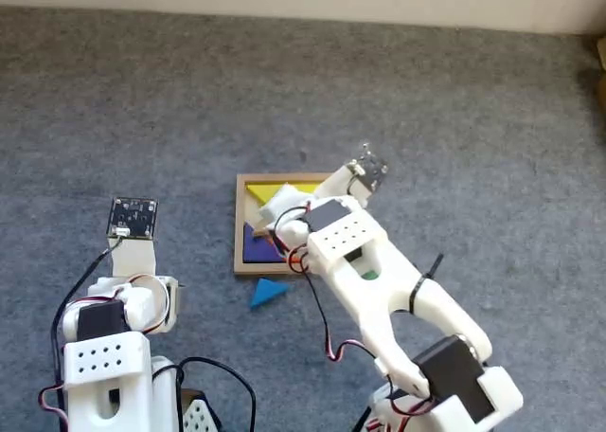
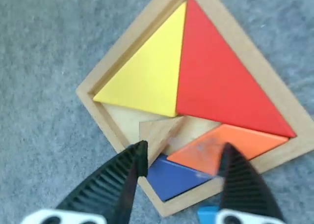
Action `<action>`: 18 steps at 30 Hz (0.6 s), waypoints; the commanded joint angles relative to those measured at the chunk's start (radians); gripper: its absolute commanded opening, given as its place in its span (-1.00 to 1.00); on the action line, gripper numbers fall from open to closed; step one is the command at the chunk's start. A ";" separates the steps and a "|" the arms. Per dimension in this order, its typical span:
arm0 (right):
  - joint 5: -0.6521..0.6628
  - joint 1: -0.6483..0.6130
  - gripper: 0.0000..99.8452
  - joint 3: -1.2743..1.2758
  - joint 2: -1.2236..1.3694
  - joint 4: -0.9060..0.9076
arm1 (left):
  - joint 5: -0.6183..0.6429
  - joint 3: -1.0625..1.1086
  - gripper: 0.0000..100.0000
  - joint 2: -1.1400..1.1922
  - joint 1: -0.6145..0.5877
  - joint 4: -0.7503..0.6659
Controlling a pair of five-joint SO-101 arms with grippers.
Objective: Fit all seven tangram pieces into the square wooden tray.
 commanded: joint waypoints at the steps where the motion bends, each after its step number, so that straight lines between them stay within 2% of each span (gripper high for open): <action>1: 0.091 0.025 -0.88 -0.074 -0.113 0.045 | -0.011 -0.004 -0.56 -0.010 -0.013 -0.015; 3: 0.146 0.022 -1.00 -0.077 -0.147 0.077 | -0.011 -0.004 -0.56 -0.010 -0.013 -0.015; 9: 0.407 -0.008 -0.98 -0.077 -0.148 0.074 | -0.011 -0.004 -0.56 -0.010 -0.013 -0.015; 13: 0.580 -0.030 -0.98 -0.088 -0.050 -0.005 | -0.011 -0.004 -0.56 -0.010 -0.013 -0.015; 18: 0.635 -0.059 -0.98 -0.088 0.070 -0.082 | -0.011 -0.004 -0.56 -0.010 -0.013 -0.015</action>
